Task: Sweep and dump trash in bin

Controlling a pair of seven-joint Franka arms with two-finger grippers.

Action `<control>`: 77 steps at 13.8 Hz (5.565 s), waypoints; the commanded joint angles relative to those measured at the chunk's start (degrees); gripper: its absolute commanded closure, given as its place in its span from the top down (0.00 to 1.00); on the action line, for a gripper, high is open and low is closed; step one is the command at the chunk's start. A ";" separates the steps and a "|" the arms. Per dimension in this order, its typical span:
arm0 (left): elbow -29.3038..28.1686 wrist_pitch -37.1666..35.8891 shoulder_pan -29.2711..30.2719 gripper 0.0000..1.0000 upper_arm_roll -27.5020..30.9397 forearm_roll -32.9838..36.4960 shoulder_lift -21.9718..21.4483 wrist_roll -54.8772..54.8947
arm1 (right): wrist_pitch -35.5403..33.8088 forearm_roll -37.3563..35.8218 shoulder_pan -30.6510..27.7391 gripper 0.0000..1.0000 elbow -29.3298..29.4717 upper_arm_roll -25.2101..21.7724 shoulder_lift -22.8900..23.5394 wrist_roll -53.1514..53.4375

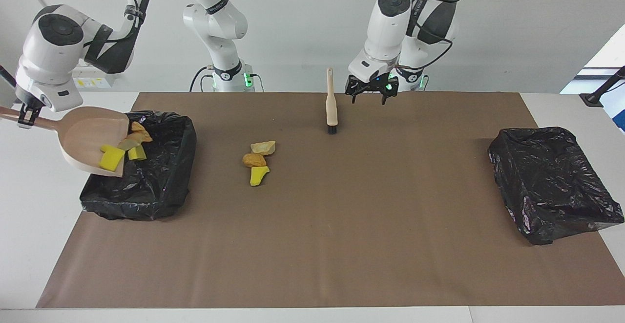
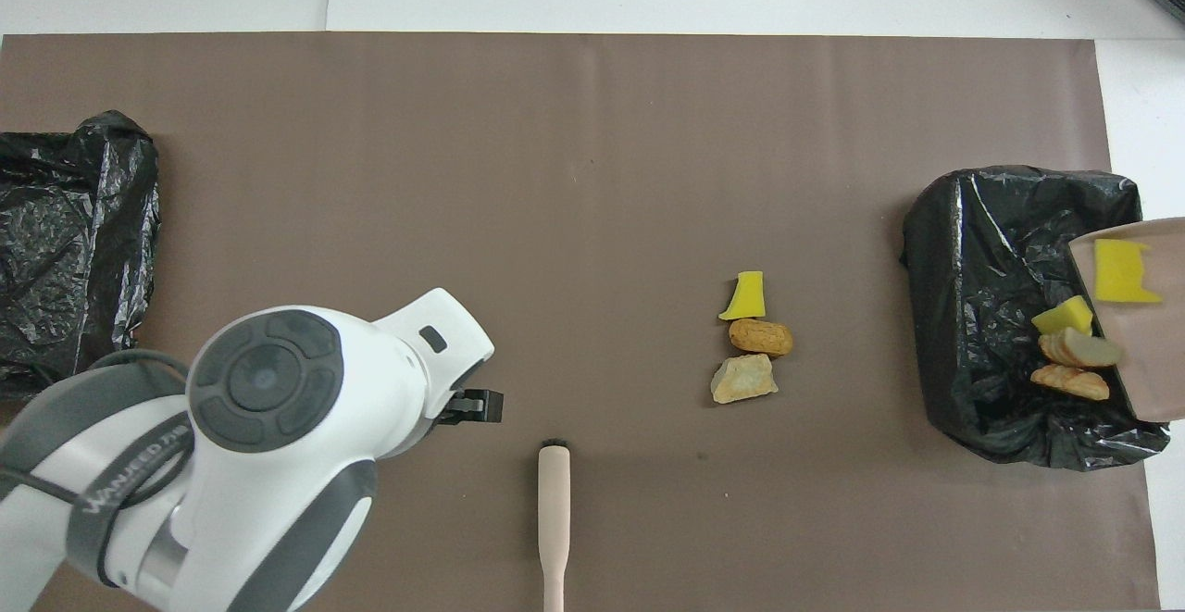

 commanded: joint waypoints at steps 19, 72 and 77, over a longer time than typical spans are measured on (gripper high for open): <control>35.57 -30.00 17.20 1.00 2.08 2.55 7.07 18.52 | -13.60 -1.97 0.61 0.00 -0.78 0.64 -11.13 -10.26; 33.45 -27.19 16.41 1.00 8.94 2.55 6.36 28.19 | -11.24 41.71 39.01 0.00 27.09 26.39 34.84 146.19; 33.45 -26.84 16.49 1.00 8.94 2.55 6.44 28.37 | -14.93 41.63 39.01 0.00 27.52 26.56 34.48 144.61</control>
